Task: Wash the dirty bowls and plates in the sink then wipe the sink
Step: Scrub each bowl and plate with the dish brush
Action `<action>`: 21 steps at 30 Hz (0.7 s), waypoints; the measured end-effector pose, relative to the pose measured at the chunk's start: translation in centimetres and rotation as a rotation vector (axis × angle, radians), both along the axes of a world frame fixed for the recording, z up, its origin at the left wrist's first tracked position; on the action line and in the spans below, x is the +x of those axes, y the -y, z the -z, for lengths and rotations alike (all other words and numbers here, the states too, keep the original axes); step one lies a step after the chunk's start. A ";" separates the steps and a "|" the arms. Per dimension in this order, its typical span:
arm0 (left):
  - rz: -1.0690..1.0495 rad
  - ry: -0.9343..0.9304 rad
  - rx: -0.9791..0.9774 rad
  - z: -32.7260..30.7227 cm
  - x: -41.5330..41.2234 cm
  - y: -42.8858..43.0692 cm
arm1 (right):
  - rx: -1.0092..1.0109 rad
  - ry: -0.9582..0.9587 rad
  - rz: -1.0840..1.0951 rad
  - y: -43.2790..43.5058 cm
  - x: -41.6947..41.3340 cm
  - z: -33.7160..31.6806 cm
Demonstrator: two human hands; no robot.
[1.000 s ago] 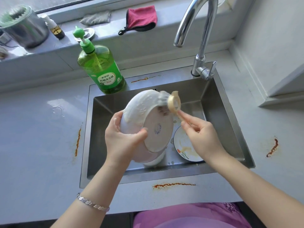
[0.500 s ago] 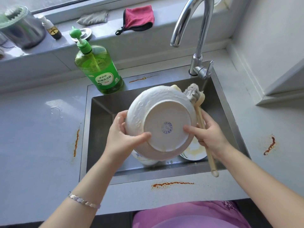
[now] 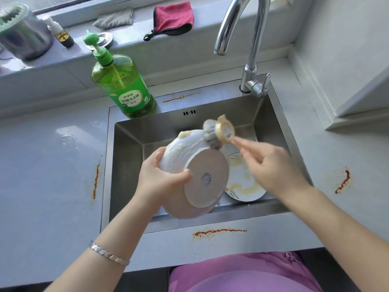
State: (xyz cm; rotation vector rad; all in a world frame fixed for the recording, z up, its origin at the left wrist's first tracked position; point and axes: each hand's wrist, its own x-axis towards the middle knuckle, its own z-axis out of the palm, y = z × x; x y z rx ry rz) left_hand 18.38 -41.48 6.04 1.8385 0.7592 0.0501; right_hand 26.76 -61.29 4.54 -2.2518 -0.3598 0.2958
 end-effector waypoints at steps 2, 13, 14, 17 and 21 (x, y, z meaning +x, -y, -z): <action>0.013 0.024 0.066 0.2 0.0 0.4 | 0.062 0.035 -0.112 -1.7 -2.3 -0.6; -0.015 0.081 0.206 -0.1 -1.2 -0.5 | 0.104 -0.066 -0.287 -4.0 -3.6 -1.6; -0.019 0.078 0.209 -0.2 -1.3 -0.6 | 0.090 -0.067 -0.311 -3.8 -3.6 -1.7; 0.028 0.067 0.239 -0.5 -1.7 -0.6 | -0.011 -0.202 -0.107 -3.2 -0.2 -0.3; -0.009 0.106 0.209 -0.6 -1.4 -0.5 | 0.153 -0.134 -0.282 -3.9 -3.5 -2.3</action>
